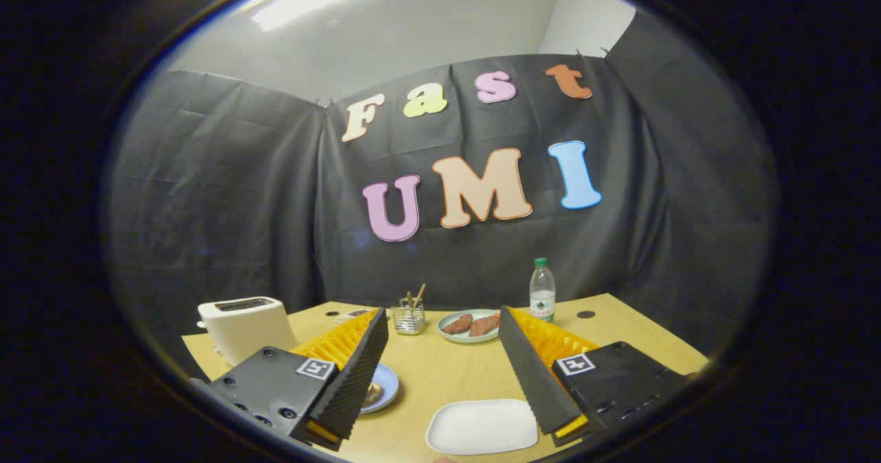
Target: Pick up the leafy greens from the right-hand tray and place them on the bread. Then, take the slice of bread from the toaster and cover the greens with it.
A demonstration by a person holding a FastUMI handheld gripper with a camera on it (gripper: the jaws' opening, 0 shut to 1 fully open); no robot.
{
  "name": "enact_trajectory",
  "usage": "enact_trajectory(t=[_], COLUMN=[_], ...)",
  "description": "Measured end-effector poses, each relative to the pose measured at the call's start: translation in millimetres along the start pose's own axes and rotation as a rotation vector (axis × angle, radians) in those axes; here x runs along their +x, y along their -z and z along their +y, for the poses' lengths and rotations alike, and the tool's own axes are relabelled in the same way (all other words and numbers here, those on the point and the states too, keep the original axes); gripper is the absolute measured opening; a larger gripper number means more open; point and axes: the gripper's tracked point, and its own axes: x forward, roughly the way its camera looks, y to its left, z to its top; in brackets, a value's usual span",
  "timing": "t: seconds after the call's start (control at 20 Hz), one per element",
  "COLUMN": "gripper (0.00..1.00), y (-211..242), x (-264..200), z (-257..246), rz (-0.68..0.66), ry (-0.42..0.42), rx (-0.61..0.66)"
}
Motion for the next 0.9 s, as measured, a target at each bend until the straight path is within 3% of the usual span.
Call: enact_trajectory(t=[0.9], gripper=[1.0], y=[0], x=[0], z=[-18], rz=[-0.063], ry=[0.001], rx=[-0.042])
